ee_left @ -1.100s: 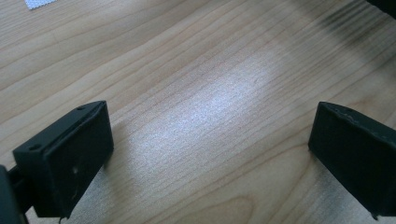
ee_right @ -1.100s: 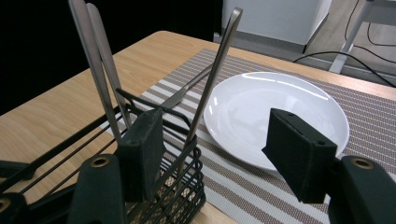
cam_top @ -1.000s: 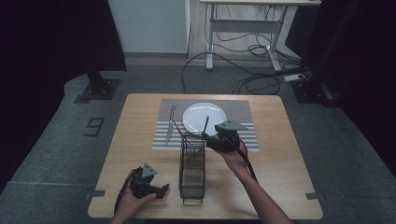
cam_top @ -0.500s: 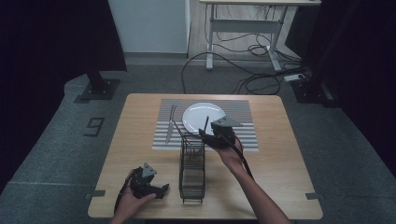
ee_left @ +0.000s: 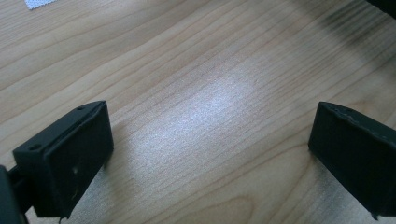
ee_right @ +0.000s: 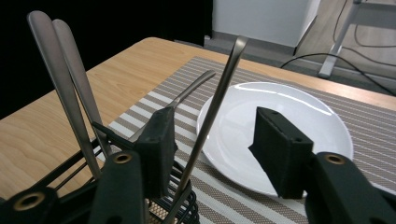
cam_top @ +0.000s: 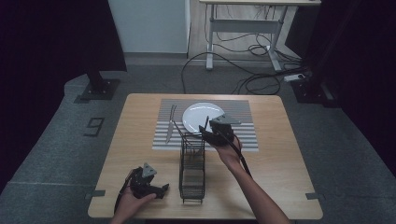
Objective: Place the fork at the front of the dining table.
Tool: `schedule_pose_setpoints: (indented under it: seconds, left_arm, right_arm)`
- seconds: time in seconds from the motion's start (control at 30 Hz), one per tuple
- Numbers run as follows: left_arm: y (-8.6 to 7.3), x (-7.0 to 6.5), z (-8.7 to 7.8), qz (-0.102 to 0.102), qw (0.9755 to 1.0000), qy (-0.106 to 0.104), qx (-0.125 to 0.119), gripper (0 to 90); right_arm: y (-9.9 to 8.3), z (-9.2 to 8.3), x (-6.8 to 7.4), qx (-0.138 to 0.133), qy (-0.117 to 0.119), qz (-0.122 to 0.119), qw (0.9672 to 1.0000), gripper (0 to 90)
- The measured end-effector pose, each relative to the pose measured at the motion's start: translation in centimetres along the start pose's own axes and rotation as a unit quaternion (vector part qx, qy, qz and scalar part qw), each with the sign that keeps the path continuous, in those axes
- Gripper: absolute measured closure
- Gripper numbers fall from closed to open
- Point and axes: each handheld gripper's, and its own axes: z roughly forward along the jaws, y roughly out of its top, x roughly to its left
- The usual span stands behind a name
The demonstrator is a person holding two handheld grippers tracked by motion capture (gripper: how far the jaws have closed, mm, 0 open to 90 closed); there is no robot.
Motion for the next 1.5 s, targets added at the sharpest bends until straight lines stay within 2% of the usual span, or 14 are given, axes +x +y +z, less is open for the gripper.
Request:
schedule_pose_setpoints:
  seconds: [0.27, 0.4, 0.53, 0.77, 0.93, 1.0, 1.1, 1.2, 1.3, 1.37, 1.5]
  left_arm:
    - [0.0, 0.0, 0.0, 0.0, 1.0, 0.0, 0.001, 0.0]
    - [0.0, 0.0, 0.0, 0.0, 1.0, 0.0, 0.001, 0.0]
    - [0.0, 0.0, 0.0, 0.0, 1.0, 0.0, 0.001, 0.0]
    - [0.0, 0.0, 0.0, 0.0, 1.0, 0.0, 0.0, 0.0]
    - [0.0, 0.0, 0.0, 0.0, 1.0, 0.0, 0.0, 0.0]
    - [0.0, 0.0, 0.0, 0.0, 1.0, 0.0, 0.0, 0.0]
    - [0.0, 0.0, 0.0, 0.0, 1.0, 0.0, 0.0, 0.0]
    - [0.0, 0.0, 0.0, 0.0, 1.0, 0.0, 0.0, 0.0]
    - [0.0, 0.0, 0.0, -0.001, 1.0, 0.0, -0.001, 0.0]
    - [0.0, 0.0, 0.0, 0.0, 1.0, 0.0, -0.001, 0.0]
    - [0.0, 0.0, 0.0, 0.0, 1.0, 0.0, 0.0, 0.0]
  right_arm:
    - [0.3, 0.8, 0.0, 0.016, 0.018, 0.019, 0.9995, 60.4]
    - [0.3, 0.9, 0.1, 0.017, 0.019, 0.016, 0.9995, 63.7]
    - [0.3, 0.8, 0.3, 0.019, 0.017, 0.006, 0.9997, 78.0]
    - [0.3, 0.4, 0.6, 0.016, 0.023, 0.007, 0.9996, 81.1]
    - [0.6, -0.6, 1.3, -0.006, 0.032, 0.0, 0.9995, 85.3]
    - [0.6, -0.8, 1.5, -0.01, 0.031, -0.005, 0.9994, 85.5]
    - [1.0, -1.6, 2.0, -0.026, 0.025, -0.025, 0.999, 85.7]
    - [1.3, -2.1, 2.1, -0.034, 0.028, -0.026, 0.9987, 85.7]
    - [2.1, -3.3, 2.2, -0.056, 0.03, -0.027, 0.9976, 85.7]
    - [2.4, -3.7, 2.2, -0.061, 0.029, -0.028, 0.9973, 85.7]
    - [3.7, -5.5, 2.7, -0.089, 0.032, -0.037, 0.9948, 85.8]
